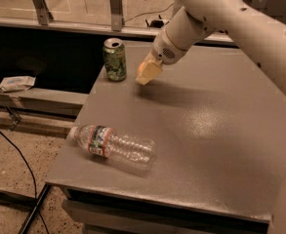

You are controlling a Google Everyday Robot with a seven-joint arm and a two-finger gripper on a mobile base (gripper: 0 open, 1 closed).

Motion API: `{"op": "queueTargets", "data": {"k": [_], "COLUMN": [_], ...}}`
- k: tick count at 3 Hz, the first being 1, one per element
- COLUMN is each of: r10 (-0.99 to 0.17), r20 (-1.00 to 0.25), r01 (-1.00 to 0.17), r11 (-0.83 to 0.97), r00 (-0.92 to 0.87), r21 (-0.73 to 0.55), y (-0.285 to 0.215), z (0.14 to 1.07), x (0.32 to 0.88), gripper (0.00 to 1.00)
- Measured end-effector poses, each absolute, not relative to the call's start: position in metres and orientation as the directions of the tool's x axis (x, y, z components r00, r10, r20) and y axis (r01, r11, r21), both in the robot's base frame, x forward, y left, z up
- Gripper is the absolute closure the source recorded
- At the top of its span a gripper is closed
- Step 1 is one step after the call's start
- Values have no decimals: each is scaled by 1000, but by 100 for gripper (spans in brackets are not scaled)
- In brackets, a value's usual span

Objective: Move orange near green can

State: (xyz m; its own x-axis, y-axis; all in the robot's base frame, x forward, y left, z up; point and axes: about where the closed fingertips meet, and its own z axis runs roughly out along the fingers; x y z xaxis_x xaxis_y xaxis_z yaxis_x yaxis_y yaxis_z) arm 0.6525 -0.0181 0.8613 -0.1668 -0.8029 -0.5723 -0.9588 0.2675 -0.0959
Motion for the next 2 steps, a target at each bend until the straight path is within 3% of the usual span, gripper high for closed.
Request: {"op": "queueTargets", "data": {"k": [1, 2], "r10": [-798, -785], "r20": [-573, -590], "r01": [-956, -957], "r11": [281, 281], "r00": [-187, -186], "r21": [-80, -73], "y": [-7, 6], "z": [849, 845], "x": [660, 668], "gripper": [59, 28]}}
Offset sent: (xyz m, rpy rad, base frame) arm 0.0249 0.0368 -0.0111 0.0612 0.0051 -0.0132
